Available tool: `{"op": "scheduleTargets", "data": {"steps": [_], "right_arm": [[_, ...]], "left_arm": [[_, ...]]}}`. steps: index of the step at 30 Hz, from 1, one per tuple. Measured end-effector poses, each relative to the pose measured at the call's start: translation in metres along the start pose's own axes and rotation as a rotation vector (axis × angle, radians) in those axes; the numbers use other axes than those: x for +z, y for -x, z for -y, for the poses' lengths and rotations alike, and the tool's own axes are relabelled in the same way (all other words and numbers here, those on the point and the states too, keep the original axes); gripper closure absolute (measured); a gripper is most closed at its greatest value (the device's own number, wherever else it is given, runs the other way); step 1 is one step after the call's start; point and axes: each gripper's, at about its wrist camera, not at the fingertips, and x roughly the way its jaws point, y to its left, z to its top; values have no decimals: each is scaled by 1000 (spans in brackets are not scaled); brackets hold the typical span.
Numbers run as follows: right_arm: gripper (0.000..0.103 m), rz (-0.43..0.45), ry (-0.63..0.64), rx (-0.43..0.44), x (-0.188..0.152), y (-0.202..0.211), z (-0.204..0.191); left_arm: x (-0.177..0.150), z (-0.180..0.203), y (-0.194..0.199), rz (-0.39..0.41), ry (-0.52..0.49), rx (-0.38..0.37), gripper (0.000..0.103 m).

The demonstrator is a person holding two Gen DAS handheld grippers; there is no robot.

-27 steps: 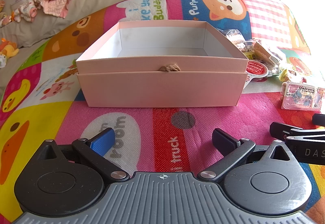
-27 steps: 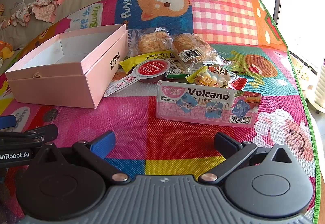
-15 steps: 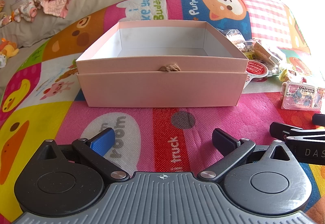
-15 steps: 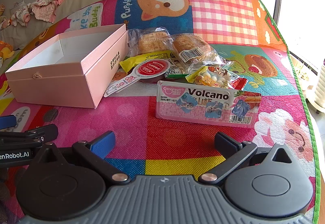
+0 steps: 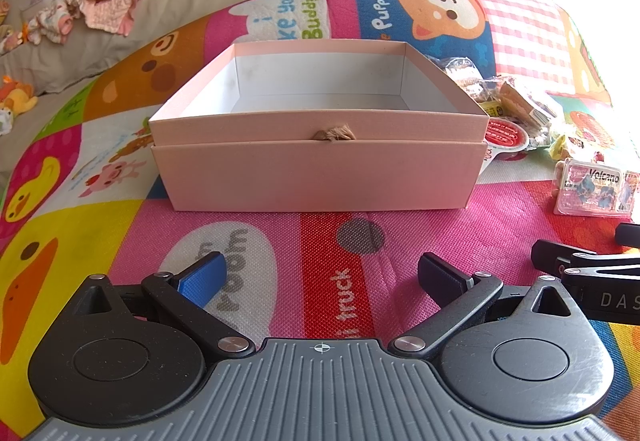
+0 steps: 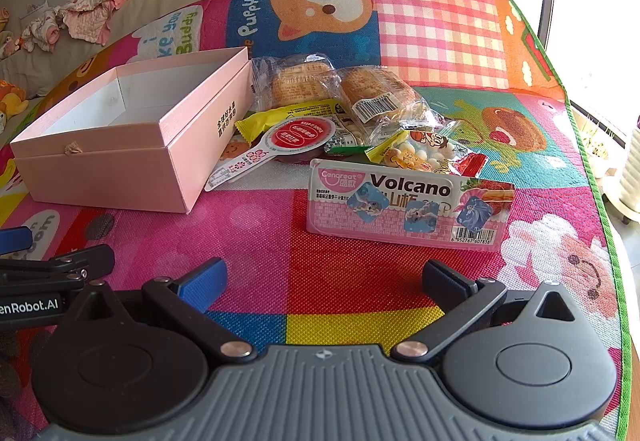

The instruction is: Organize objects

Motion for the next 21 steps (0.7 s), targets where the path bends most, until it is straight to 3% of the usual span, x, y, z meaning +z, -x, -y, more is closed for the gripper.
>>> {"op": "scheduleTargets", "data": {"steps": [13, 21], "right_arm": [[0, -4, -11, -3, 2, -2, -2], [0, -66, 24, 41, 7, 0, 5]], "left_arm": [[1, -1, 0, 0, 2, 0, 0], [1, -2, 0, 0, 0, 2, 0]]}}
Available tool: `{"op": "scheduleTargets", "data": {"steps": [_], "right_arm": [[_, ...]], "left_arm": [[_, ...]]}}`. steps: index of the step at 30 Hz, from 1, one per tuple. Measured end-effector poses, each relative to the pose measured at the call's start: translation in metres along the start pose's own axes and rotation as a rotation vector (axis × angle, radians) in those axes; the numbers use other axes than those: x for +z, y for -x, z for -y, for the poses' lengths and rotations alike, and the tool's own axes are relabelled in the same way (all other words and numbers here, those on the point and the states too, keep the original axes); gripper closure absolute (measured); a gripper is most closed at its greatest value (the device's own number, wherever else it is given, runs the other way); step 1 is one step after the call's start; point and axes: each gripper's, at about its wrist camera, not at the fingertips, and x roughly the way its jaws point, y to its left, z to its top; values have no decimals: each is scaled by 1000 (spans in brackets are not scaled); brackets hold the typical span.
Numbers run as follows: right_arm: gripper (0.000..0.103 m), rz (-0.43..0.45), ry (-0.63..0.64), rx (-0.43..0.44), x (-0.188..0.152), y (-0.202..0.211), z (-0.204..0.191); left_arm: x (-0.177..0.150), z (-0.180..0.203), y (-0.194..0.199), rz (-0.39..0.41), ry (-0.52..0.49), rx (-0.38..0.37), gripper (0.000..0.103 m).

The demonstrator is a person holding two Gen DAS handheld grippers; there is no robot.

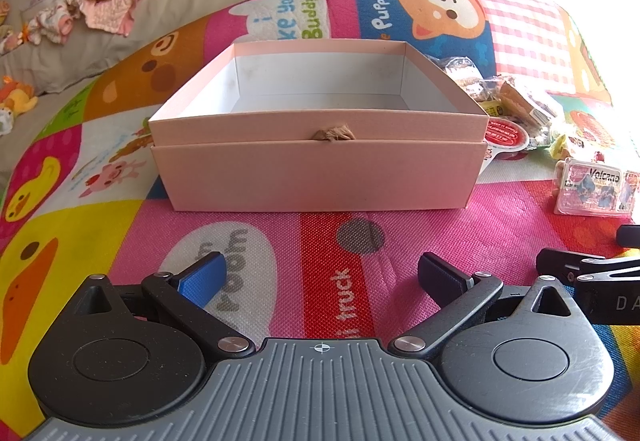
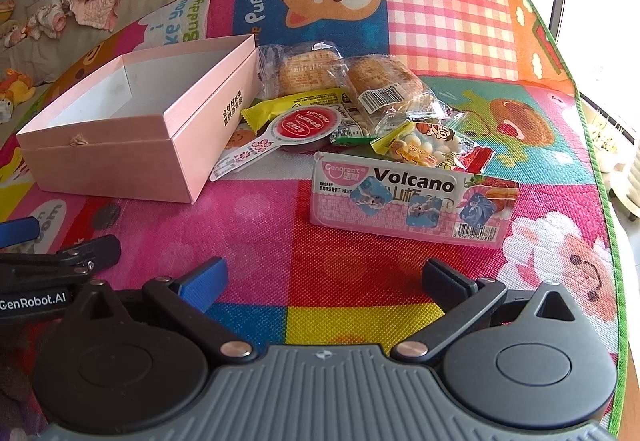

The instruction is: Organize objects

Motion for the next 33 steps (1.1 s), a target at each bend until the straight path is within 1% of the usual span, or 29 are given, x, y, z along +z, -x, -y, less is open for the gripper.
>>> {"op": "scheduleTargets", "data": {"steps": [7, 10, 11, 13, 15, 16, 17, 19, 21, 22, 24, 25, 26, 28, 30, 33], "right_arm": [[0, -41, 12, 1, 5, -3, -1], [0, -54, 23, 5, 7, -4, -1], [0, -57, 23, 9, 7, -3, 0], [0, -71, 36, 26, 9, -3, 1], [0, -101, 59, 66, 13, -3, 3], [0, -113, 69, 96, 16, -2, 4], [0, -105, 61, 130, 19, 4, 7], [0, -48, 42, 154, 26, 19, 13], [0, 20, 45, 149, 37, 36, 18], [0, 51, 45, 142, 43, 43, 21], [0, 98, 34, 129, 55, 53, 30], [0, 108, 29, 124, 60, 55, 34], [0, 115, 23, 110, 65, 56, 39], [0, 118, 13, 81, 70, 55, 46], [0, 111, 5, 61, 72, 54, 53], [0, 98, 0, 32, 71, 54, 64]], "left_arm": [[0, 0, 0, -1, 0, 0, 0], [1, 0, 0, -14, 3, 2, 0], [2, 0, 1, -24, 2, -4, 0], [7, -3, 1, -53, -20, -42, 0], [13, -8, 7, -62, -41, -79, 0], [16, -12, 11, -52, -44, -81, 0], [22, -17, 17, -29, -42, -75, 0], [40, -34, 30, 23, -18, -58, 0], [61, -53, 35, 67, 9, -21, 0], [73, -62, 35, 105, 15, 5, 0], [93, -75, 25, 155, 8, 66, 0], [103, -81, 15, 141, 13, 88, 0], [112, -87, 3, 108, 33, 87, 0], [125, -98, -21, 34, 85, 49, 0], [131, -103, -45, -25, 105, 28, 0], [130, -102, -70, -69, 93, 45, 0]]}}
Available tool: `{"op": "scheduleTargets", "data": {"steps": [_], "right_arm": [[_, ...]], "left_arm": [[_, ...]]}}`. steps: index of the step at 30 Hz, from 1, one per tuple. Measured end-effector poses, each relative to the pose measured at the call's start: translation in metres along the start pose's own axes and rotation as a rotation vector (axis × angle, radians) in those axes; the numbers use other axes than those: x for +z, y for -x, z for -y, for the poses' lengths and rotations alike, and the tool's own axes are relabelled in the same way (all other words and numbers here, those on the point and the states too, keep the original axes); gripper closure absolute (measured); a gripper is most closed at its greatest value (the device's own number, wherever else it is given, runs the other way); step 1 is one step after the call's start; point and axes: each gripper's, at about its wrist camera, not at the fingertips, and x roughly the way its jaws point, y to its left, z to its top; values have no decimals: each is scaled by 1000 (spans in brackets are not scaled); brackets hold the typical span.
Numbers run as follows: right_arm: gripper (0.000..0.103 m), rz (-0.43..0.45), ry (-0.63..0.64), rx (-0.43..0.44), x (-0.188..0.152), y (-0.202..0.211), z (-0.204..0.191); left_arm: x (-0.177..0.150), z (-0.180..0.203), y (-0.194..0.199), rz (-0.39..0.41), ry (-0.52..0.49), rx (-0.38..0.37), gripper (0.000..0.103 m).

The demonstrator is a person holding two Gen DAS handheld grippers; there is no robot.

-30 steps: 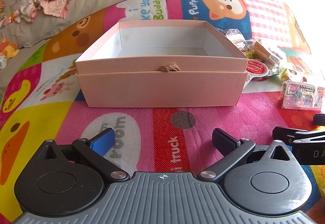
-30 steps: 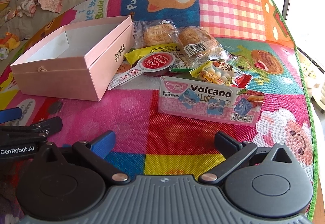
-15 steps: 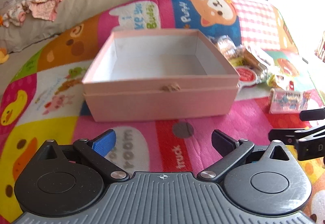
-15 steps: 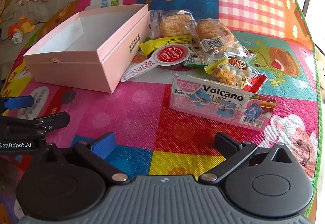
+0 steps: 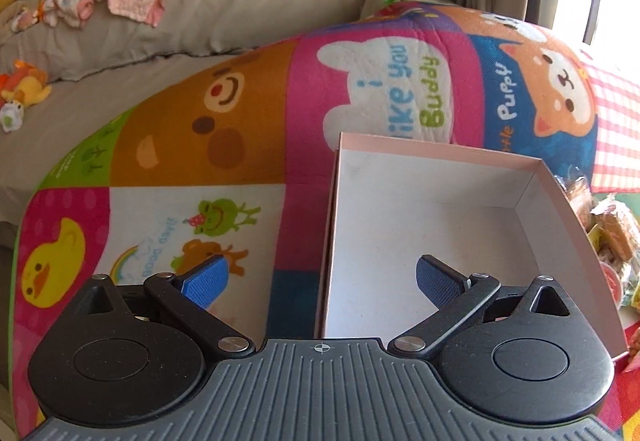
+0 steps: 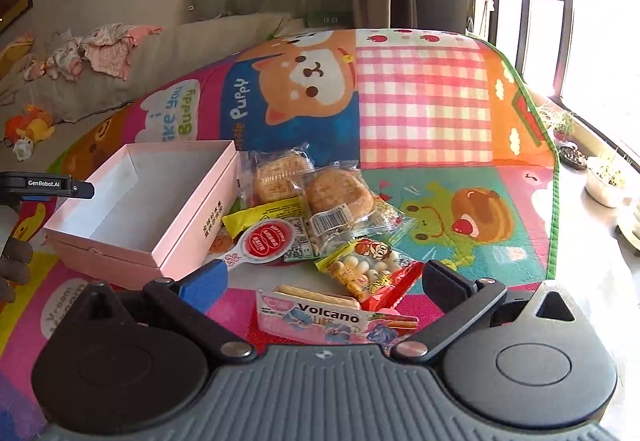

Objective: Organize objects
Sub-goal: 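Close the left gripper on the pink box wall while the right gripper approaches the snacks, then grasp the pink Volcano candy box with the right gripper and lift it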

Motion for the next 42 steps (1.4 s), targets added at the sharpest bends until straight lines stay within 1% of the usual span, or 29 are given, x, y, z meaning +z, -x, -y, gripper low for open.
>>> {"op": "scheduleTargets", "data": {"steps": [2, 3, 4, 5, 6, 7, 8, 9, 11, 13, 17, 20, 22, 24, 26, 28, 29, 30, 31, 32, 33, 34, 35, 37, 38, 41, 42], "right_arm": [[0, -7, 4, -14, -2, 0, 6], [0, -10, 6, -20, -3, -1, 8], [0, -14, 9, -26, -5, -1, 10], [0, -18, 11, -26, -7, -2, 12], [0, -24, 12, -24, -9, -4, 14], [0, -30, 12, -25, -10, -5, 15], [0, -33, 12, -26, -11, -8, 16], [0, -36, 12, -27, -12, -9, 17], [0, -41, 16, -27, -13, -14, 19], [0, -54, 25, -5, -16, -18, 18], [0, -77, 62, 39, -28, -29, 9], [0, -61, 114, 49, -31, -33, 4], [0, -38, 150, 61, -29, -31, 4], [0, -28, 167, 91, -24, -33, 7], [0, -63, 134, 118, -23, -43, 14], [0, -122, 82, 125, -26, -57, 19], [0, -168, 39, 129, -29, -62, 20], [0, -198, -6, 156, -33, -60, 20], [0, -222, -49, 246, -38, -51, 16], [0, -243, -59, 375, -40, -40, 10], [0, -240, -42, 459, -41, -27, 2], [0, -204, 12, 484, -40, -10, -9], [0, -156, 71, 468, -38, 3, -17], [0, -66, 152, 397, -31, 15, -27], [0, -61, 149, 354, -26, 11, -28], [2, -99, 111, 232, -17, -20, -29], [10, -99, 119, 205, -17, -29, -32]], "left_arm": [[1, -1, -9, -16, 10, 1, 2], [1, -2, -12, -22, 16, -4, 7], [2, -1, -15, -30, 14, -9, 25], [2, 1, -18, -45, 4, -12, 39], [2, 4, -22, -69, -10, -14, 69], [2, 6, -26, -97, -21, -20, 81], [1, 8, -28, -108, -22, -6, 82], [0, 7, -28, -102, -8, -7, 82], [-3, 1, -24, -95, 31, -16, 86], [-7, -1, -21, -100, 51, -30, 87], [-15, 8, -13, -94, -10, -12, 87], [-20, 13, -9, -78, -64, -9, 87], [-22, 13, -8, -72, -64, -18, 87], [-22, 12, -7, -66, -51, -28, 87], [-23, 9, -7, -59, -39, -36, 87], [-24, 8, -7, -54, -30, -43, 88], [-24, 7, -7, -56, -30, -46, 88], [-25, 7, -7, -59, -33, -48, 88], [-25, 7, -7, -61, -37, -50, 88], [-25, 7, -6, -62, -41, -52, 88], [-25, 7, -6, -63, -42, -54, 88], [-25, 7, -7, -62, -40, -55, 88], [-25, 7, -7, -60, -38, -57, 88], [-25, 6, -7, -59, -30, -61, 88], [-26, 5, -8, -60, -22, -63, 88], [-29, 6, -9, -62, -22, -60, 88], [-30, 7, -9, -64, -26, -58, 88]]}}
